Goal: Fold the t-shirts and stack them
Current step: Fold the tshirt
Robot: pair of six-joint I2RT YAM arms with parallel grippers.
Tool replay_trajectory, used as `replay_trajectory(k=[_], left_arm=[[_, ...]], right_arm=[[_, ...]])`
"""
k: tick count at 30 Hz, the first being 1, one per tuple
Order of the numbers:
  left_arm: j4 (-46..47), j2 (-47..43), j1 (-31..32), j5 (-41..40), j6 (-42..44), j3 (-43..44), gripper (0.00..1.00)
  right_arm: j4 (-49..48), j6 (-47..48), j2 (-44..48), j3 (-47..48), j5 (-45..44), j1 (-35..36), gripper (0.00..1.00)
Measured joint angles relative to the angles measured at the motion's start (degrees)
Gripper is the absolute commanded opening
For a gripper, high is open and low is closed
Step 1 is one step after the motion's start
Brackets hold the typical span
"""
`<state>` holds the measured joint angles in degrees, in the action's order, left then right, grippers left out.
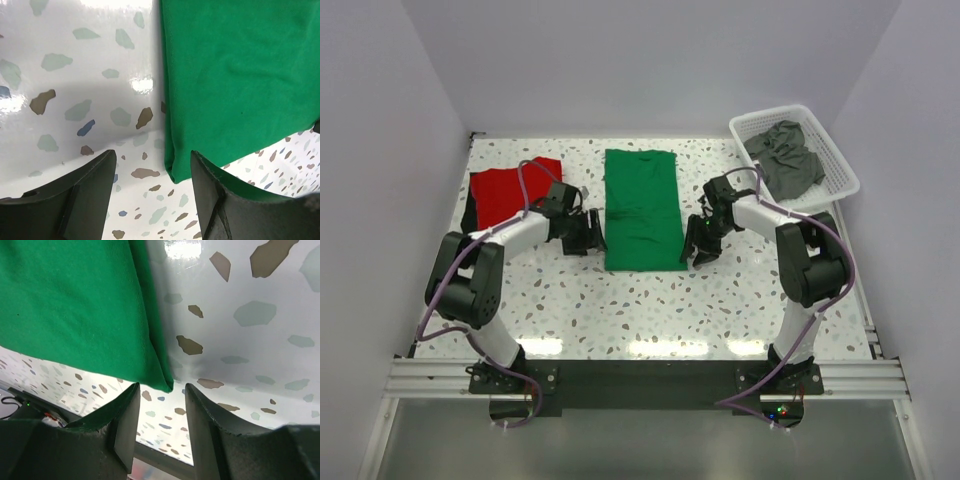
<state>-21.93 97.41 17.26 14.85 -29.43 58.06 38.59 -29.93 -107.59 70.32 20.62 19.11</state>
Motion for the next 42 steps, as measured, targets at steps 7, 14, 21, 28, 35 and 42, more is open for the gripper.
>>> replay_trajectory(k=[7,14,21,28,35,42], left_arm=[[0.44,-1.46,0.90,0.04,-0.13,-2.71,0.66],[1.01,-2.69,1.46,0.22,-0.52,-4.94,0.66],[1.40,-2.91,2.56,1.22,-1.46,-6.25,0.65],[1.97,-2.36,3.82,2.64,-1.57,-6.43,0.58],[3.28,-1.22,5.01,3.96,-2.16,-6.40,0.43],[3.85,-0.11,5.57,4.37,-2.97,-6.32,0.26]], right_arm=[[-3.45,-0.92,0.00,-3.34,0.85,0.46,0.40],[-4.76,-1.46,-0.02,-4.28,1.64,1.09,0.26],[-5.33,-1.42,-0.09,-4.35,1.64,1.11,0.13],[-5.42,-1.42,-0.46,-4.35,1.73,1.11,0.10],[-5.44,-1.40,-0.46,-4.35,1.92,1.14,0.07],[-5.66,-1.46,-0.59,-4.35,2.56,1.11,0.01]])
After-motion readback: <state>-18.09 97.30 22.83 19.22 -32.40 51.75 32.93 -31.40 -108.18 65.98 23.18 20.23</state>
